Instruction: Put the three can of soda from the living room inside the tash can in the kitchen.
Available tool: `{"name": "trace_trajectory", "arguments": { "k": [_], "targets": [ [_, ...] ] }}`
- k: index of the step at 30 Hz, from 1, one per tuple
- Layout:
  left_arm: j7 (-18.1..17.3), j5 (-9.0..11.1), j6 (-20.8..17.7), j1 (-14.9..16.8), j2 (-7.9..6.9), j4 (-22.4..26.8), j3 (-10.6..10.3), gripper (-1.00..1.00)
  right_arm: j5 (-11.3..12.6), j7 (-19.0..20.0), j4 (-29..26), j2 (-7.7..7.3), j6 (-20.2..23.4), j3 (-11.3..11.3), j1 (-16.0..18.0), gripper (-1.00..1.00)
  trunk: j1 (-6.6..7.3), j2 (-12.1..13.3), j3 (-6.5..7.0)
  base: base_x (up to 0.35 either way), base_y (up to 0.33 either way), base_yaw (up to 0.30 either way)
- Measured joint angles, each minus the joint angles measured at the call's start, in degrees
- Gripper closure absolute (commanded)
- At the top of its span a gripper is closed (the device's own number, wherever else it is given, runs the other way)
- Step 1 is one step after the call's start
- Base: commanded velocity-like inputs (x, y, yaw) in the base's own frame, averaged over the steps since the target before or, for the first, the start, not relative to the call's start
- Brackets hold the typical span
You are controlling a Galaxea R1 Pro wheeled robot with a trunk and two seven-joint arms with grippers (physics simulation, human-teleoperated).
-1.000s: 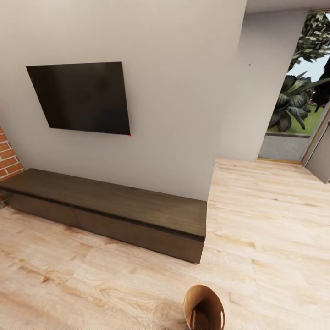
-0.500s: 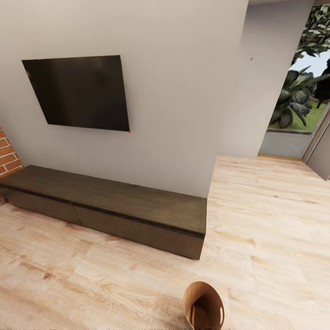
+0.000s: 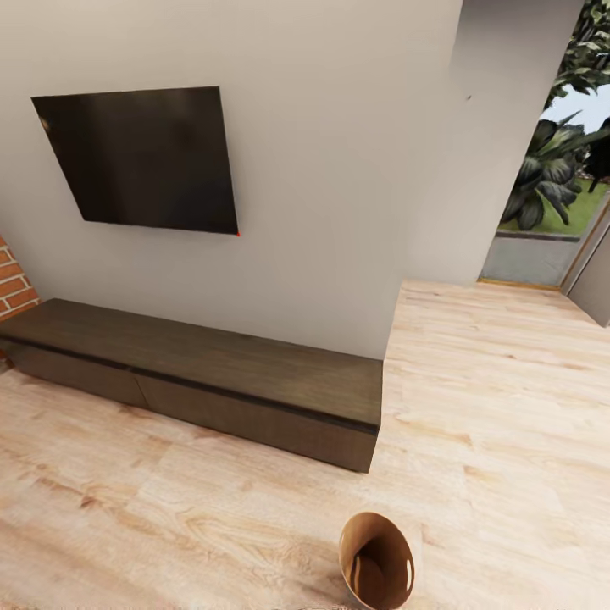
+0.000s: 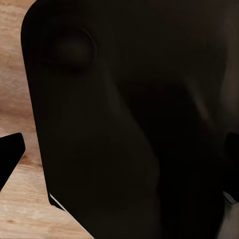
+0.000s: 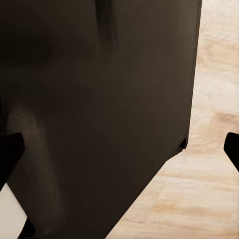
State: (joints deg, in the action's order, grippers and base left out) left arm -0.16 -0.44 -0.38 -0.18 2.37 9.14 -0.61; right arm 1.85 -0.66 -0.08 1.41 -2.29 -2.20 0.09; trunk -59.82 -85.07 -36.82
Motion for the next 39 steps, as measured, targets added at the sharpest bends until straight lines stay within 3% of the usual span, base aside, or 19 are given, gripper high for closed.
{"name": "trace_trajectory", "arguments": {
  "k": [5,9,11,16,17,18,21,23,27,29,32,36,39],
  "targets": [
    [0.03,-0.08,0.31,0.0,0.01,0.79,-0.11,-1.0,-0.34,0.03,0.0,-0.07,0.49,0.19,0.0,-1.0,-0.01,-0.02,-0.24,0.0,0.0,0.0],
    [0.07,0.09,-0.2,0.01,-0.38,8.19,0.03,-1.0,-0.8,0.3,-2.66,-0.51,1.13,0.27,0.01,-1.0,-0.01,-0.02,-0.26,0.0,0.0,0.0],
    [0.07,0.2,-2.67,0.01,-0.57,14.43,0.18,-1.0,-1.01,0.31,-8.39,-0.65,3.08,0.45,0.01,-1.0,-0.01,-0.02,-0.26,0.0,0.0,0.0],
    [0.08,0.02,-13.77,0.01,-0.69,27.4,0.32,-1.0,-1.2,0.37,-23.49,-0.89,14.24,0.7,0.01,-1.0,-0.01,-0.02,-0.26,0.0,0.0,0.0],
    [0.08,-0.07,-18.37,0.02,-0.69,33.66,0.33,-1.0,-1.23,0.36,-29.97,-1.13,19.53,0.81,0.03,-1.0,-0.01,-0.01,-0.26,0.0,0.0,0.0],
    [0.08,-0.11,-20.18,0.02,-0.7,37.29,0.33,-1.0,-1.4,0.34,-34.38,-1.39,22.21,0.87,0.03,-1.0,-0.01,-0.02,-0.25,0.0,0.0,0.0],
    [0.08,-0.13,-22.59,0.0,-0.64,43.73,0.4,-1.0,-2.9,0.32,-40.93,-3.14,28.04,0.68,0.01,-1.0,-0.01,-0.02,-0.26,0.0,0.0,0.0],
    [0.29,-0.16,-23.02,0.01,-0.62,47.51,0.39,-1.0,-4.14,0.27,-45.84,-5.27,30.77,0.44,0.01,-1.0,-0.01,-0.02,-0.26,0.0,0.0,0.0],
    [0.95,-0.18,-23.1,0.0,-0.53,52.01,0.47,-1.0,-4.8,-0.77,-53.79,-6.8,32.32,0.19,0.01,-1.0,-0.01,-0.02,-0.26,0.0,0.0,0.0],
    [2.85,0.07,-23.01,0.07,-0.47,53.88,0.65,-1.0,-4.86,-4.0,-57.11,-6.88,31.9,0.08,0.09,-1.0,-0.01,-0.02,-0.26,0.0,0.0,0.0],
    [9.07,0.41,-19.58,0.29,-0.43,56.02,0.84,-1.0,-4.87,-11.85,-60.82,-6.41,25.42,0.36,0.46,-1.0,-0.01,-0.02,-0.26,0.0,0.0,0.0],
    [11.45,0.57,-15.85,0.37,-0.14,57.55,0.84,-1.0,-4.84,-14.16,-63.02,-5.25,22.49,0.61,0.51,-1.0,-0.01,-0.02,-0.26,0.0,0.0,0.0],
    [11.64,0.55,-21.12,0.73,0.01,62.35,0.47,-1.0,-4.26,-14.37,-69.36,-4.89,25.16,0.64,0.53,-1.0,-0.01,-0.02,-0.26,0.0,0.0,0.0]
  ]
}}
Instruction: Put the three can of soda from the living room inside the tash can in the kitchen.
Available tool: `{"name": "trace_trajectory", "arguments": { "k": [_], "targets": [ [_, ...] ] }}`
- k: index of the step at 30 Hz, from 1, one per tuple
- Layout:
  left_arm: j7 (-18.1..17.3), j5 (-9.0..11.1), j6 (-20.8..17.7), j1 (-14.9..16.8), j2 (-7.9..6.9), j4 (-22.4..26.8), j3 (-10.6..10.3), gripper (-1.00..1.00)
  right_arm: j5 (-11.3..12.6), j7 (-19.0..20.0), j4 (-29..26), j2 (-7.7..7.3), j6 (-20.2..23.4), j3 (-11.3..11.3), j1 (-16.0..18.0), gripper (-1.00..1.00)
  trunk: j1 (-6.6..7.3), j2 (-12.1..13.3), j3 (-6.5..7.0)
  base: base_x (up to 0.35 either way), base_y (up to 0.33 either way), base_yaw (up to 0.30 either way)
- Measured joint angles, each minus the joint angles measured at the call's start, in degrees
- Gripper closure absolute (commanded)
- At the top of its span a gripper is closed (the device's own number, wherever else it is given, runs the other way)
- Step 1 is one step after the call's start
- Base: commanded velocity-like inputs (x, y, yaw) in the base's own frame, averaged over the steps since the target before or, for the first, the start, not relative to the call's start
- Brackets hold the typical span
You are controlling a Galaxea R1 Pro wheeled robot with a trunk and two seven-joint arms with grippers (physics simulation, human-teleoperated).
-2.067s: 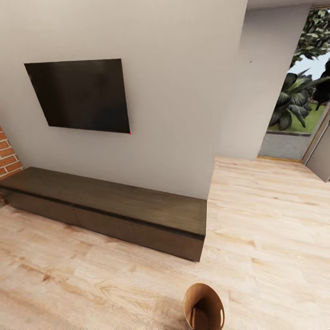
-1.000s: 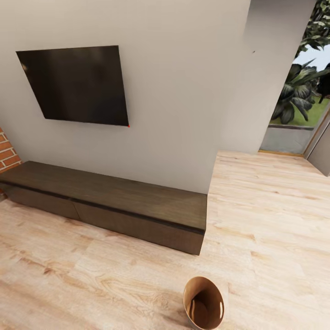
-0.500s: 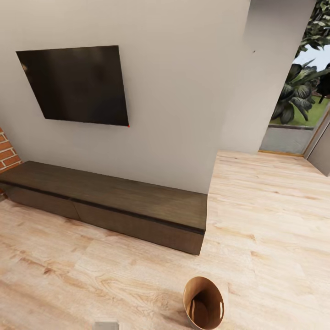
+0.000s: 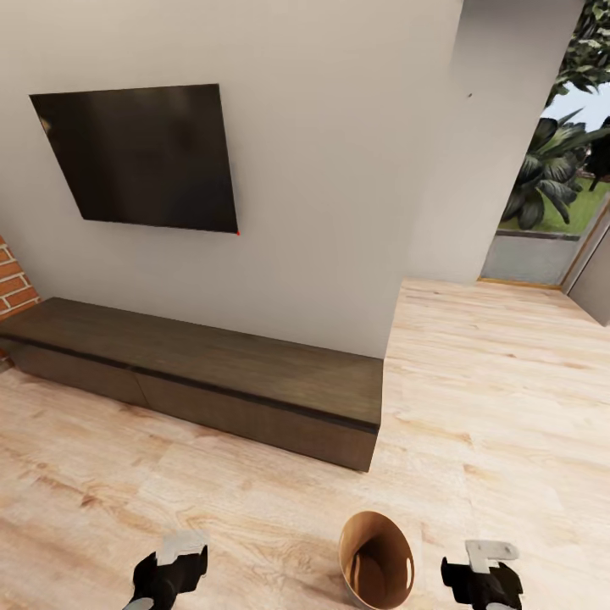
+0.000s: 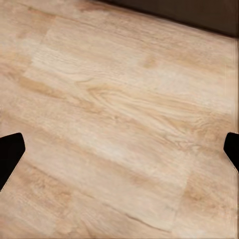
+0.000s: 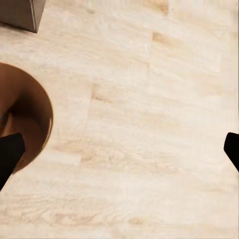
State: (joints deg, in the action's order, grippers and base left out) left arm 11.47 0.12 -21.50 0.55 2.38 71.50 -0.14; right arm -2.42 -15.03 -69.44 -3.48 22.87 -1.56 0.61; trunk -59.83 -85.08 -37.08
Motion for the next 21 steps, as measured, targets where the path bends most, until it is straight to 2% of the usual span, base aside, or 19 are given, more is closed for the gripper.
{"name": "trace_trajectory", "arguments": {
  "k": [2,3,5,6,7,8,13,21],
  "targets": [
    [-0.29,0.07,-4.75,0.08,0.06,4.47,-0.46,-1.0,0.52,0.85,-3.68,-0.04,4.56,-0.04,0.0,-1.0,0.0,0.0,0.0,0.0,0.0,0.0],
    [-1.22,0.3,-8.24,0.1,0.15,7.14,-0.78,-1.0,1.15,2.32,-6.11,-0.13,9.07,-0.16,0.05,-1.0,0.0,0.0,0.0,0.0,0.0,0.0],
    [-5.11,1.03,-13.8,0.13,0.41,10.2,-1.22,-1.0,3.01,6.79,-9.79,-0.41,17.11,-0.51,0.34,-1.0,0.0,0.0,0.0,0.0,0.0,0.0],
    [-6.42,1.15,-14.78,0.13,0.44,10.63,-1.3,-1.0,3.46,8.05,-10.33,-0.49,18.52,-0.69,0.45,-1.0,0.0,0.0,0.0,0.0,0.0,0.0],
    [-10.33,1.44,-16.72,0.14,0.46,11.41,-1.42,-1.0,4.37,11.53,-11.31,-0.88,20.99,-1.88,0.91,-1.0,0.0,0.0,0.0,0.0,0.0,0.0],
    [-12.51,1.51,-17.56,0.14,0.48,11.72,-1.44,-1.0,4.72,13.51,-11.71,-1.19,21.96,-2.86,1.13,-1.0,0.0,0.0,0.0,0.0,0.0,0.0],
    [-15.72,1.66,-18.72,0.15,1.03,12.15,-1.34,-1.0,5.27,18.6,-12.9,-1.92,23.39,-5.85,1.42,-1.0,0.0,0.0,0.0,0.0,0.0,0.0],
    [-16.4,1.35,-19.76,0.15,3.05,12.26,-1.35,-1.0,4.53,20.05,-14.21,-1.86,24.18,-6.81,1.49,-1.0,0.0,0.0,0.0,0.0,0.0,0.0]
  ]
}}
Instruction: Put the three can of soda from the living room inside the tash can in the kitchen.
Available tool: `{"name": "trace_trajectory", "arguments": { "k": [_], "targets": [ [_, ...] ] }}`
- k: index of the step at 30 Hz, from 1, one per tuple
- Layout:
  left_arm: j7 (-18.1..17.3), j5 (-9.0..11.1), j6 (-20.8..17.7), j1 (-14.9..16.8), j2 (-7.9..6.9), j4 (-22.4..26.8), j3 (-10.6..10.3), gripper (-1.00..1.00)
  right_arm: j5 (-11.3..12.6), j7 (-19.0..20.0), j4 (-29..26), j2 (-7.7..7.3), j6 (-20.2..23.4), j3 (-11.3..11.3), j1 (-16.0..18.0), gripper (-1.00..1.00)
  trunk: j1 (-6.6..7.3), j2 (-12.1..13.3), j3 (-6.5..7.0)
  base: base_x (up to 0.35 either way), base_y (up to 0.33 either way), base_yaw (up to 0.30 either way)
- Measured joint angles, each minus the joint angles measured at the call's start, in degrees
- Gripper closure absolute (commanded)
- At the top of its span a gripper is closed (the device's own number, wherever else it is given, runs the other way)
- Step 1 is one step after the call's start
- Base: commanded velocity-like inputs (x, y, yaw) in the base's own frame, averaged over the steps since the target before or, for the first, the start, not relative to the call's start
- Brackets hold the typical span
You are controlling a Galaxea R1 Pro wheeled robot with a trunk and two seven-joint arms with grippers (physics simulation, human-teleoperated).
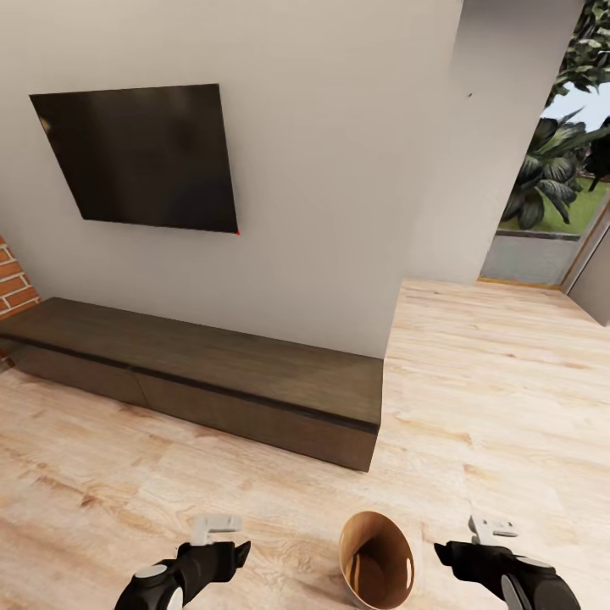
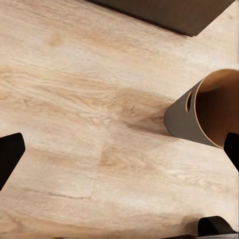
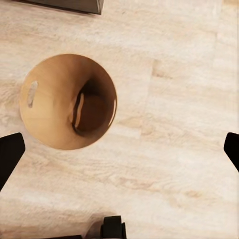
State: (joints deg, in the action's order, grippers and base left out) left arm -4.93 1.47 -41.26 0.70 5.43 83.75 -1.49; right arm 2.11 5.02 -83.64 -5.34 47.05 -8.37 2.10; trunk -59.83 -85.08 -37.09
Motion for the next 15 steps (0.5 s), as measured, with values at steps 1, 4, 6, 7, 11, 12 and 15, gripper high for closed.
{"name": "trace_trajectory", "arguments": {
  "k": [1,4,6,7,11,12,15],
  "targets": [
    [-0.02,0.05,-0.85,0.0,0.29,0.0,0.0,-1.0,-0.04,0.03,-0.04,-0.04,0.05,-0.06,0.0,-1.0,0.0,0.0,0.0,0.0,0.0,0.0],
    [0.03,0.02,-3.76,0.0,0.7,0.01,0.0,-1.0,-0.08,0.07,-0.1,-0.03,0.19,-0.08,0.0,-1.0,-0.21,-0.39,-0.17,0.0,0.0,0.0],
    [0.06,0.07,-4.33,0.0,0.75,0.01,0.0,-1.0,-0.08,0.08,-0.17,-0.02,0.21,-0.07,0.0,-1.0,-0.65,-1.19,-0.53,0.0,0.0,0.0],
    [0.07,0.09,-4.47,0.0,0.76,0.01,0.0,-1.0,-0.09,0.08,-0.19,-0.02,0.22,-0.07,0.0,-1.0,-0.87,-1.59,-0.71,0.0,0.0,0.0],
    [0.05,0.25,-6.34,0.0,0.82,0.08,-0.06,-1.0,-0.09,0.08,-0.27,0.08,0.42,-0.07,0.0,-1.0,-1.75,-3.19,-1.43,0.0,0.0,0.0],
    [0.03,0.27,-7.26,0.0,0.85,0.24,-0.07,-1.0,-0.09,0.08,-0.32,0.12,1.0,-0.07,0.0,-1.0,-1.97,-3.6,-1.61,0.0,0.0,0.0],
    [0.01,0.33,-8.38,0.0,0.87,0.54,-0.08,-1.0,-0.08,0.08,-0.59,0.22,2.4,-0.07,0.01,-1.0,-2.42,-4.41,-1.97,0.0,0.0,0.0]
  ]
}}
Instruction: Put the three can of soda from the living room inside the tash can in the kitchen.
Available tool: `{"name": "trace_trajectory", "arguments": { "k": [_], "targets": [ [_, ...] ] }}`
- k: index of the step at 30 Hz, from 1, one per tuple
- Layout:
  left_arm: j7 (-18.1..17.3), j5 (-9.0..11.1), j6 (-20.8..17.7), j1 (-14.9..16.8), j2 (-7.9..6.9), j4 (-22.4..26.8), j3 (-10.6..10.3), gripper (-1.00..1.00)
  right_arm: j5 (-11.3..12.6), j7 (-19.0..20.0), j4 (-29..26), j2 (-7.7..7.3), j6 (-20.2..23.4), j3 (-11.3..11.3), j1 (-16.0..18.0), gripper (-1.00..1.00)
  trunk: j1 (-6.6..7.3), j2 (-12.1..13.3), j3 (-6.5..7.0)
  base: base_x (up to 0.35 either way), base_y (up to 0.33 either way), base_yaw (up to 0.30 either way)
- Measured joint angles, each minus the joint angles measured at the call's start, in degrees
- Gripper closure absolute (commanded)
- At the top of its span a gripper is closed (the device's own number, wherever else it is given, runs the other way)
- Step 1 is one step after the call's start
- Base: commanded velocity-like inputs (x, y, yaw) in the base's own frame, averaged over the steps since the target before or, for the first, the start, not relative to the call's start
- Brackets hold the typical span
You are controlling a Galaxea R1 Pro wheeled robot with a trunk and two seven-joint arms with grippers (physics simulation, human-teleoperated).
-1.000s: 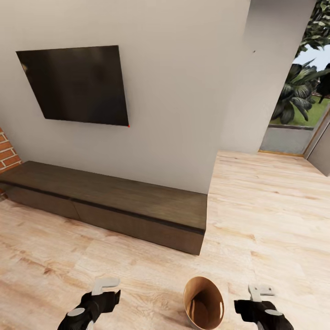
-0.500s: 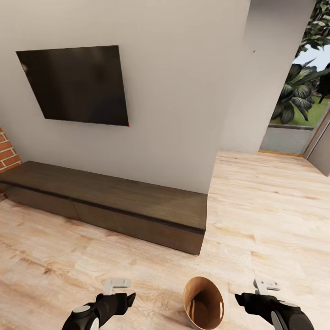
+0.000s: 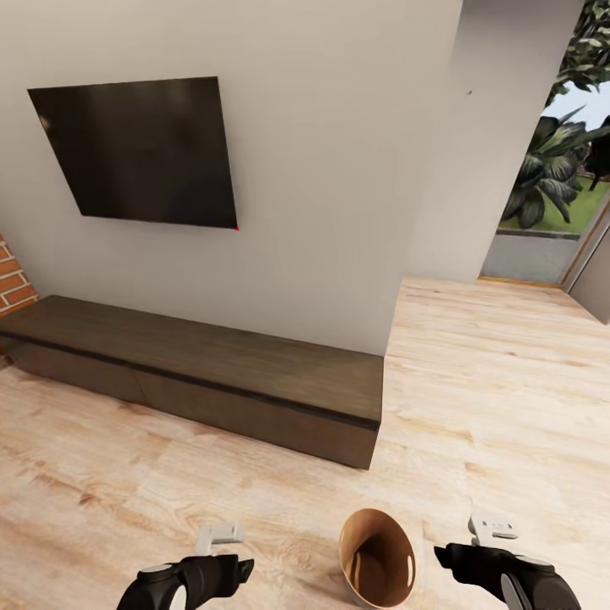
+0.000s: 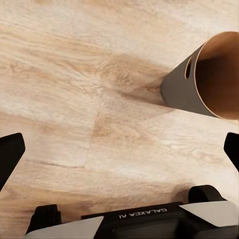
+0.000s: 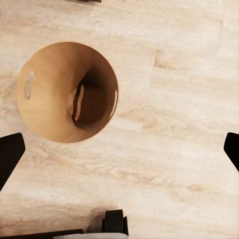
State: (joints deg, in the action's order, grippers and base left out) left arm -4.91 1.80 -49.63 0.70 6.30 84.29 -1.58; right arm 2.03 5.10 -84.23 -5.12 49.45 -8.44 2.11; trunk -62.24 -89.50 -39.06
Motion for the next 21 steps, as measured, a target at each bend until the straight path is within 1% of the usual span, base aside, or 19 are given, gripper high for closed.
{"name": "trace_trajectory", "arguments": {
  "k": [4,11,18,21],
  "targets": [
    [-0.07,-0.03,-0.52,0.0,-0.1,0.11,0.0,-1.0,0.0,-0.01,-0.5,0.14,0.71,0.28,0.0,-1.0,0.0,0.0,0.0,0.0,0.0,0.0],
    [-0.09,-0.04,-0.89,0.0,-0.08,0.08,0.07,-1.0,-0.01,0.0,-0.66,-0.2,0.97,0.24,0.0,-1.0,0.0,0.0,0.0,0.0,0.0,0.0],
    [-0.09,-0.11,-1.03,0.0,-0.1,0.02,0.02,-1.0,-0.01,0.0,-0.72,-0.25,0.99,0.08,0.0,-1.0,-1.53,-2.79,-1.25,0.0,0.0,0.0],
    [-0.09,-0.08,-1.07,0.0,-0.14,0.05,0.07,-1.0,-0.01,0.0,-1.19,-0.25,1.0,0.02,0.0,-1.0,-1.54,-2.81,-1.26,0.0,0.0,0.0]
  ]
}}
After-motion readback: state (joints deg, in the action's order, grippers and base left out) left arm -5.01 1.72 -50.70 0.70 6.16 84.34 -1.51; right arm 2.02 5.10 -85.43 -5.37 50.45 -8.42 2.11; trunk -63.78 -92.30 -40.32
